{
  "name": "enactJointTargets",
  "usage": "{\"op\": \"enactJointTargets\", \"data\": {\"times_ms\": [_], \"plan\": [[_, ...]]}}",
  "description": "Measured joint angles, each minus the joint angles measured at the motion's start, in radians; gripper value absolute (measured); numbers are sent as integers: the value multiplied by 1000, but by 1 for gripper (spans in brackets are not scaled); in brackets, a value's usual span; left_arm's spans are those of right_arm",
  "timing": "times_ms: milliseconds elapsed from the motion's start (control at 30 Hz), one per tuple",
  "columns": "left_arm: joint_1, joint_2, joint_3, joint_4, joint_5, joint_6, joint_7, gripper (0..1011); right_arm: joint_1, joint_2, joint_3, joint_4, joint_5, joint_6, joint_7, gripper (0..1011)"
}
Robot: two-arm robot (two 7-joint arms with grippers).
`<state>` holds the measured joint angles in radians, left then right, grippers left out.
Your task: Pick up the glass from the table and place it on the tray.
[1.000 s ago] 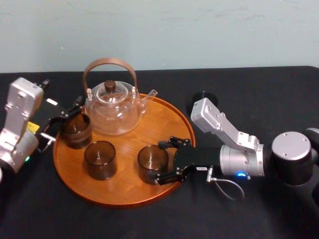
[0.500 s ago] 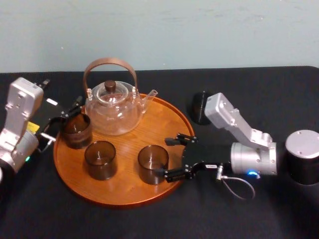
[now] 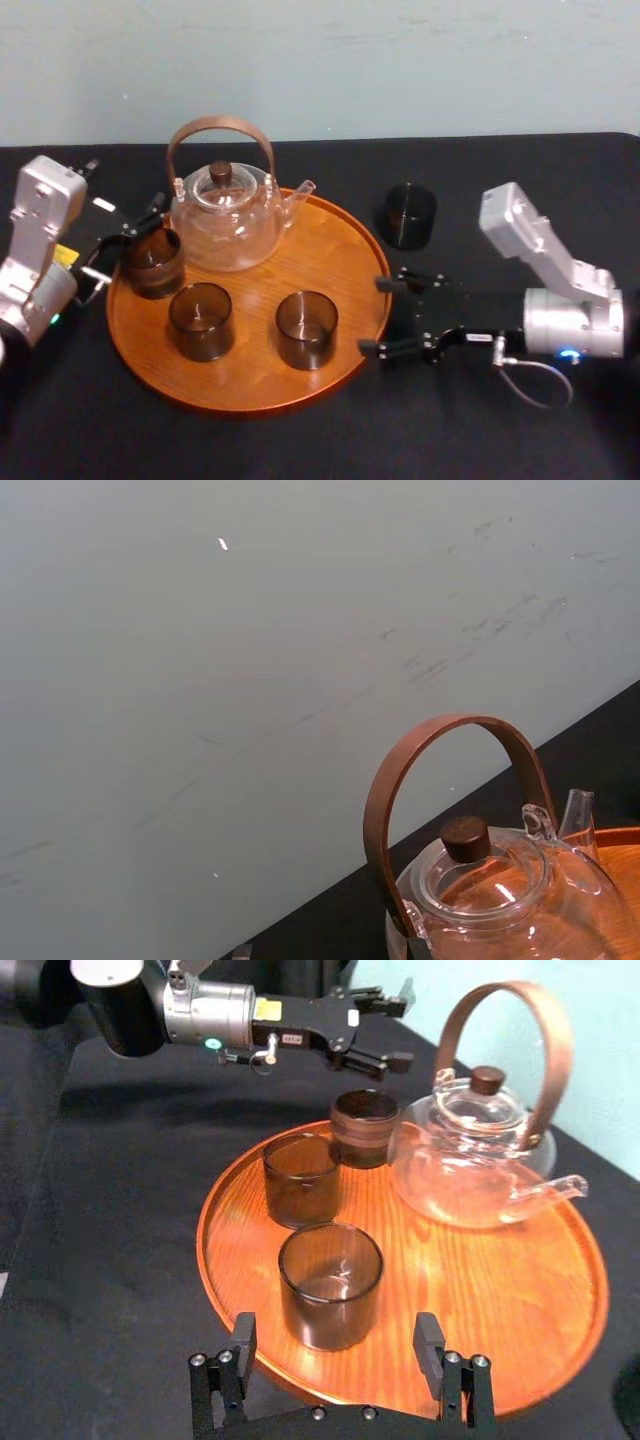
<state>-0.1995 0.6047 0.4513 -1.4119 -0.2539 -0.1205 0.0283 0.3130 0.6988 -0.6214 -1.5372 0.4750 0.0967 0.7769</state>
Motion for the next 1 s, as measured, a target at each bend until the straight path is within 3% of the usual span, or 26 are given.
{"op": "enactJointTargets", "data": {"times_ms": [200,400,633,1000], "plan": [[0,0,0,0,0,0,0,1001,-28,37,36,-22,29,-11,-17,1002],[0,0,0,0,0,0,0,1001,-53,52,83,-27,48,3,-83,1002],[0,0,0,0,0,0,0,1001,-74,45,133,-23,50,64,-192,1002],[0,0,0,0,0,0,0,1001,-79,14,182,2,45,149,-273,1002]]}}
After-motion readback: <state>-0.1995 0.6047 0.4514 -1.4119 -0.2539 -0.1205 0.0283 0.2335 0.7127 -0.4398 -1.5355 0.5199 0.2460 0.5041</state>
